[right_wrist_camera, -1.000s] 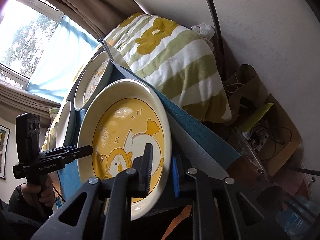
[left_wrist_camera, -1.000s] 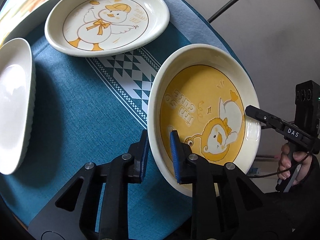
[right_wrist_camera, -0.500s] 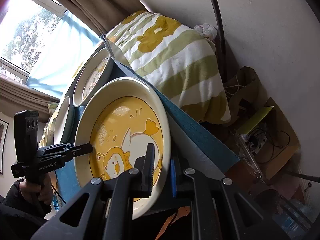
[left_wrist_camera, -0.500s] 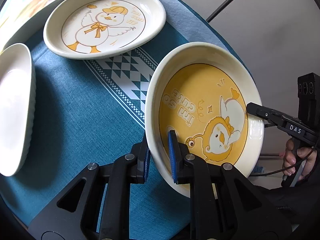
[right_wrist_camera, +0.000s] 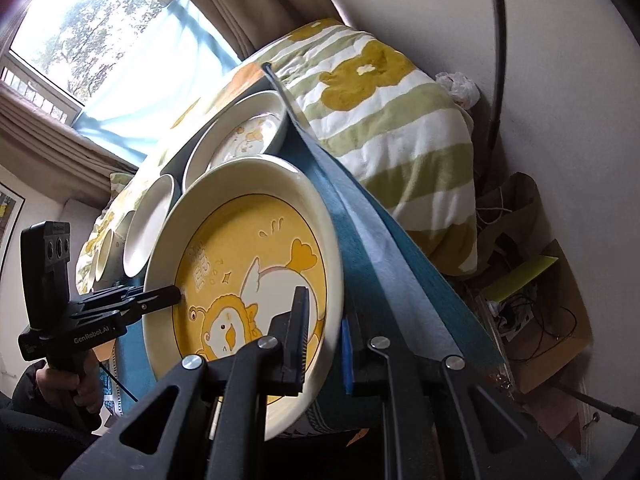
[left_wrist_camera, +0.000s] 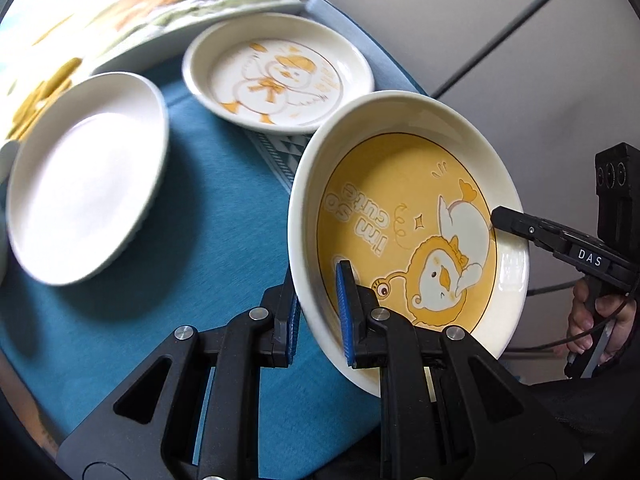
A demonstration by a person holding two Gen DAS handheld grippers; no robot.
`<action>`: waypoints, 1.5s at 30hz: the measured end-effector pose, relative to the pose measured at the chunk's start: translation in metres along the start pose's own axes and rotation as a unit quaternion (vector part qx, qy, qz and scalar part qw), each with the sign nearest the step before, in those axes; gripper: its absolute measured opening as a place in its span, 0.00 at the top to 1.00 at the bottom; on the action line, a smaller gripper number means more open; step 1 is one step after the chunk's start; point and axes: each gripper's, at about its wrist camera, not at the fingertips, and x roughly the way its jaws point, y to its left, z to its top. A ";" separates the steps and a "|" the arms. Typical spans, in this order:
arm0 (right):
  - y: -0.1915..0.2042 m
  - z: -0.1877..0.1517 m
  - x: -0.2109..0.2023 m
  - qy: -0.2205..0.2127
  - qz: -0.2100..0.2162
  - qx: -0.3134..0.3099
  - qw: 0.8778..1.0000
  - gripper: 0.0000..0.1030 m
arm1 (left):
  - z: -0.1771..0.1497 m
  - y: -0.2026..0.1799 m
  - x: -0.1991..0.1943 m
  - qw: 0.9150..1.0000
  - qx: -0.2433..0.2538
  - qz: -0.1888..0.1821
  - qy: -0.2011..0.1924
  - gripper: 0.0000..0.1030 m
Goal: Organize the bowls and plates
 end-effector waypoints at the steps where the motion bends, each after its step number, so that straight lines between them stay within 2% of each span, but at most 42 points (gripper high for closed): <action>1: 0.008 0.004 0.000 0.002 0.005 -0.012 1.000 0.87 | -0.004 0.004 -0.010 1.000 -0.008 0.004 -0.008 0.86; 7: 0.066 0.016 0.017 0.032 0.042 -0.084 0.995 0.87 | -0.042 0.040 -0.068 0.995 -0.073 0.040 -0.049 0.86; 13: 0.133 0.006 0.056 0.083 0.081 -0.161 0.980 0.87 | -0.098 0.092 -0.110 0.982 -0.156 0.084 -0.069 0.86; 18: 0.184 -0.020 0.092 0.121 0.104 -0.203 0.966 0.87 | -0.154 0.137 -0.128 0.968 -0.214 0.109 -0.065 0.86; 22: 0.213 -0.042 0.115 0.142 0.113 -0.226 0.957 0.87 | -0.196 0.163 -0.135 0.960 -0.249 0.112 -0.062 0.86; 27: 0.238 -0.064 0.138 0.161 0.112 -0.239 0.951 0.87 | -0.228 0.194 -0.129 0.953 -0.277 0.104 -0.060 0.86; 32: 0.245 -0.074 0.154 0.162 0.106 -0.239 0.952 0.87 | -0.246 0.213 -0.126 0.952 -0.278 0.105 -0.067 0.86; 42: 0.241 -0.082 0.159 0.142 0.110 -0.227 0.957 0.87 | -0.242 0.222 -0.111 0.958 -0.263 0.088 -0.077 0.86; 45: 0.241 -0.083 0.158 0.140 0.104 -0.232 0.957 0.87 | -0.242 0.220 -0.111 0.959 -0.256 0.095 -0.074 0.86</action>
